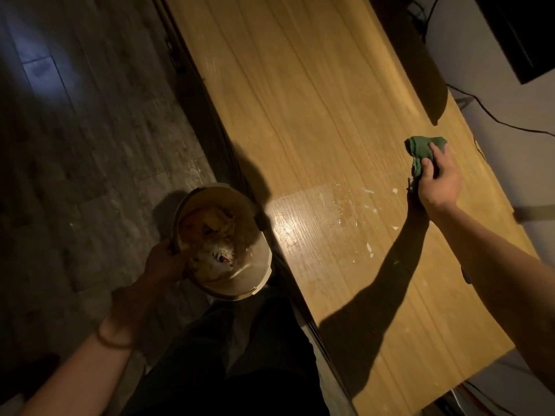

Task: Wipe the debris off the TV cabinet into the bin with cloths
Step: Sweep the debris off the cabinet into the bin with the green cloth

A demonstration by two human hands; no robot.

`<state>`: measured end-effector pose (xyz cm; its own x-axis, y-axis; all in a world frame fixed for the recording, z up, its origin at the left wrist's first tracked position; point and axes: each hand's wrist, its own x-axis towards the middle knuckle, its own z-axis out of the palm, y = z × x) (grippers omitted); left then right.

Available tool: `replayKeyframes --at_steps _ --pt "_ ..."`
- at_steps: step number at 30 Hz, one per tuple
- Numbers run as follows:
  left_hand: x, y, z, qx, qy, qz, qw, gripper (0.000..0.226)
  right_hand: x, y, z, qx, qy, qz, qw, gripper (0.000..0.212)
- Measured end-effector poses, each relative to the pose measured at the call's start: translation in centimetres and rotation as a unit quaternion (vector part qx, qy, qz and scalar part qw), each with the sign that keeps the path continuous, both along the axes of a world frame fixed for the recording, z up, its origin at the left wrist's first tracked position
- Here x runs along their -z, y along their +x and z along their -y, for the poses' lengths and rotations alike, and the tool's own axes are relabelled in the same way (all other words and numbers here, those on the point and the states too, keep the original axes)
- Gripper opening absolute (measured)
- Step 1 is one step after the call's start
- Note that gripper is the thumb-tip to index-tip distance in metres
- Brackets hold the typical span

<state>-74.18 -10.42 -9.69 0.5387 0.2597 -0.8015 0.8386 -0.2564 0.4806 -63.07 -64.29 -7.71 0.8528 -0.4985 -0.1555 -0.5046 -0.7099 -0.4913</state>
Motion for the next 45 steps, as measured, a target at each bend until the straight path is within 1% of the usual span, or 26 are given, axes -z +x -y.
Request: replayKeyframes --at_steps 3,4,7,11,17,20,22,25,27,29,31,32,34,35,37,39,41,43,45 --pt "0.7 -0.1 0.0 -0.004 0.005 0.004 1.0 0.034 -0.1 0.0 -0.2 -0.001 -0.004 0.001 1.0 0.045" --pt "0.9 -0.1 -0.1 -0.005 0.007 0.005 1.0 0.032 -0.1 -0.1 -0.3 -0.002 -0.005 0.002 1.0 0.045" --pt "1.5 -0.3 -0.8 0.016 0.013 0.007 1.0 0.04 -0.3 -0.4 -0.9 -0.006 -0.005 0.012 1.0 0.044" --pt "2.0 -0.5 -1.6 0.033 0.017 0.033 0.999 0.033 -0.6 -1.5 -3.2 -0.02 -0.002 0.024 1.0 0.043" --pt "1.7 -1.0 -1.4 -0.001 0.013 0.059 0.998 0.035 -0.8 -4.0 -8.9 -0.054 0.012 0.027 0.998 0.043" --pt "0.9 -1.2 -1.1 -0.023 0.02 0.083 0.996 0.026 -0.9 -5.0 -12.9 -0.062 0.029 0.038 0.997 0.042" --pt "0.5 -1.3 -0.7 -0.042 0.013 0.103 0.994 0.025 -0.9 -5.7 -16.1 -0.08 0.033 0.053 0.995 0.041" --pt "0.0 -1.3 -0.4 -0.028 0.029 0.112 0.993 0.02 -0.7 -7.2 -22.0 -0.102 0.037 0.062 0.992 0.043" --pt "-0.2 -1.3 -0.3 -0.028 0.026 0.111 0.993 0.017 -0.7 -8.3 -26.7 -0.119 0.041 0.06 0.99 0.049" --pt "-0.4 -1.5 -0.5 -0.026 0.027 0.102 0.994 0.022 -0.6 -9.7 -31.6 -0.178 0.05 0.06 0.981 0.056" --pt "-0.5 -1.8 -0.8 -0.033 0.017 0.095 0.995 0.019 -0.2 -11.4 -36.2 -0.24 0.083 0.053 0.966 0.057" --pt "-0.6 -2.0 -1.0 -0.046 0.006 0.094 0.994 0.015 -0.1 -12.2 -38.1 -0.247 0.114 0.044 0.961 0.055" --pt "-0.8 -2.2 -1.2 -0.07 -0.01 0.093 0.993 0.012 0.5 -13.3 -40.1 -0.217 0.165 0.029 0.962 0.053" --pt "-0.9 -2.4 -1.2 -0.08 -0.018 0.09 0.993 0.011 0.6 -13.5 -40.5 -0.209 0.166 0.017 0.964 0.053" --pt "-1.2 -2.7 -1.1 -0.102 -0.039 0.089 0.99 0.01 0.7 -13.6 -40.0 -0.218 0.137 0.006 0.966 0.058" --pt "-1.4 -3.0 -0.9 -0.11 -0.048 0.088 0.989 0.011 0.3 -13.5 -38.8 -0.212 0.132 0.023 0.968 0.06" --pt "-1.4 -3.2 -0.7 -0.102 -0.045 0.078 0.991 0.012 -0.4 -13.4 -37.4 -0.191 0.127 0.046 0.972 0.057" --pt "-1.6 -3.4 -0.4 -0.099 -0.04 0.072 0.992 0.019 -1.0 -13.4 -36.1 -0.175 0.119 0.067 0.975 0.052" --pt "-1.9 -3.6 -0.2 -0.093 -0.034 0.072 0.993 0.032 -1.7 -13.3 -34.8 -0.154 0.121 0.082 0.977 0.048"
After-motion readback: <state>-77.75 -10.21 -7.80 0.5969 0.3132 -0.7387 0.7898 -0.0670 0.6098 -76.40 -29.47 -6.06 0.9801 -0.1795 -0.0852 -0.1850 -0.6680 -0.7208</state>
